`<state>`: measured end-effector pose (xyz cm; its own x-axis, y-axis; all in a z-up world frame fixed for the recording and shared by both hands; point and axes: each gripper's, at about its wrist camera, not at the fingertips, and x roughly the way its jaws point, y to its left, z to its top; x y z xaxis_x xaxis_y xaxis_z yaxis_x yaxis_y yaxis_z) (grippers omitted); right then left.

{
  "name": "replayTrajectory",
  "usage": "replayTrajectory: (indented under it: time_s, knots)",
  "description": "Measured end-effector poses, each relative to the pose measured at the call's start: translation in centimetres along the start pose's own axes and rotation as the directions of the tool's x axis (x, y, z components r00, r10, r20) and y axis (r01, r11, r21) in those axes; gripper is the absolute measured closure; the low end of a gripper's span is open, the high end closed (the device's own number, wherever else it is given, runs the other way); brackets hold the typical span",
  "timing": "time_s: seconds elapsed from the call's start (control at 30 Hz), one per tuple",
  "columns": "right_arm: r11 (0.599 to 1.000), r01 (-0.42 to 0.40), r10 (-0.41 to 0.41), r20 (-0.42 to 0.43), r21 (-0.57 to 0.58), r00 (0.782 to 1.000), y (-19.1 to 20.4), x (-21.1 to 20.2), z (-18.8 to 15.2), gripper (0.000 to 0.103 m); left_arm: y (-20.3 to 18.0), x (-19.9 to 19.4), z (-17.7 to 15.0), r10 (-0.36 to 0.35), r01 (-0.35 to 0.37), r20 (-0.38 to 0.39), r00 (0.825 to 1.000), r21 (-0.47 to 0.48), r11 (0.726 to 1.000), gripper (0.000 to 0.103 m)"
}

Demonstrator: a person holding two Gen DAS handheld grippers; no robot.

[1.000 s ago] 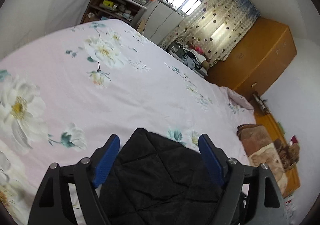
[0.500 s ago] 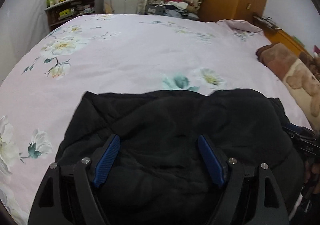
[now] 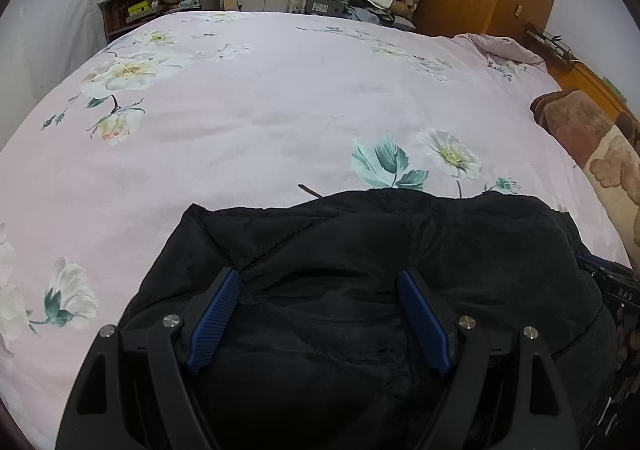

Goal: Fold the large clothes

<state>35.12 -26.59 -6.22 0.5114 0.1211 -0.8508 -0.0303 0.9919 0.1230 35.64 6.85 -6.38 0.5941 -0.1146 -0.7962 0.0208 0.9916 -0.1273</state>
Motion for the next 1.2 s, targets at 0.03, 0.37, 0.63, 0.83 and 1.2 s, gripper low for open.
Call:
replayTrajectory:
  time_s: [0.03,0.37,0.63,0.83,1.2]
  knots:
    - [1.0,0.002,-0.002,0.0,0.005,1.0,0.1,-0.3,0.2,0.035,-0.1,-0.4,0.2,0.002,-0.002,-0.007,1.0,0.004,1.0,0.021]
    - [0.992,-0.096,0.098,0.018,-0.085,0.995,7.2,-2.9,2.2,0.035,-9.0,-2.0,2.5,-0.098,0.095,0.007,0.995,0.217,0.972,0.022]
    - [0.998,-0.046,0.043,-0.075,-0.044,0.996,5.5,3.4,2.5,0.035,-8.0,4.5,1.7,-0.05,0.061,-0.087,0.995,0.133,0.989,0.019]
    - [0.998,-0.051,0.049,-0.07,-0.026,0.996,4.6,4.1,2.2,0.036,-8.1,4.8,1.8,-0.025,0.039,-0.096,0.995,0.149,0.988,0.019]
    - [0.999,-0.015,0.012,0.074,0.05,0.997,-2.5,-2.5,-1.4,0.037,1.8,-0.9,0.7,0.08,-0.079,-0.003,0.997,0.109,0.991,0.022]
